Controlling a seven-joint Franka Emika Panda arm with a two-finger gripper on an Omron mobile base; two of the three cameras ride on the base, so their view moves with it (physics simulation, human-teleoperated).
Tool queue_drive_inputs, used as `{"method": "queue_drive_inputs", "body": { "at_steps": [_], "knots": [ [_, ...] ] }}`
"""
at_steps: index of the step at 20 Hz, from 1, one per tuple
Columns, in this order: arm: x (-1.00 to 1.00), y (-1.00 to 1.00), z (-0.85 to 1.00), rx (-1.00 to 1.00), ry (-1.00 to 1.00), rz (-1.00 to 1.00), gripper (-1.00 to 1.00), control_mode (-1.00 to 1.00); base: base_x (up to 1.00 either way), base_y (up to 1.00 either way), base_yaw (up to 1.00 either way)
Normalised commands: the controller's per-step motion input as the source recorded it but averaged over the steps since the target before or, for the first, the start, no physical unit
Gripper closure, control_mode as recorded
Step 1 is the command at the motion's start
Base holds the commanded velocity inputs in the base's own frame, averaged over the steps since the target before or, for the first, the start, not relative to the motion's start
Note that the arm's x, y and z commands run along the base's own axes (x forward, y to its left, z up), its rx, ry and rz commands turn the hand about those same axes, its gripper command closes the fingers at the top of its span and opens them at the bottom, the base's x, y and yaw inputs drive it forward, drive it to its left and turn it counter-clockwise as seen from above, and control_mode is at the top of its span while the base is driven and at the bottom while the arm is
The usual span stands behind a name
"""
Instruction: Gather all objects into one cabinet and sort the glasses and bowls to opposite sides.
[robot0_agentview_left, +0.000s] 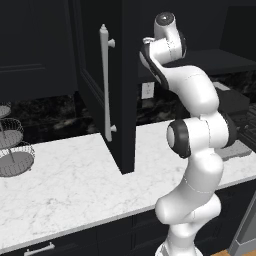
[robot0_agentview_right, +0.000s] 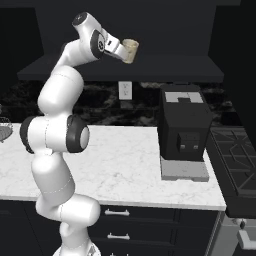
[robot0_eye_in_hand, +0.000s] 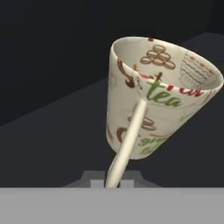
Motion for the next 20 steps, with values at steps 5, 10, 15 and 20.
{"method": "queue_drive_inputs", "body": {
  "at_steps": [5, 10, 15, 20],
  "knots": [
    [0.00, 0.00, 0.00, 0.00, 0.00, 0.00, 1.00, -1.00, 0.00, 0.00, 0.00],
    [-0.02, 0.00, 0.00, 0.00, -0.01, 0.00, 1.00, -1.00, 0.00, 0.00, 0.00],
    [-0.17, 0.00, 0.05, 0.00, -0.05, 0.00, 1.00, -1.00, 0.00, 0.00, 0.00],
    [-0.28, 0.00, 0.10, 0.00, -0.09, 0.00, 1.00, -1.00, 0.00, 0.00, 0.00]
  ]
}}
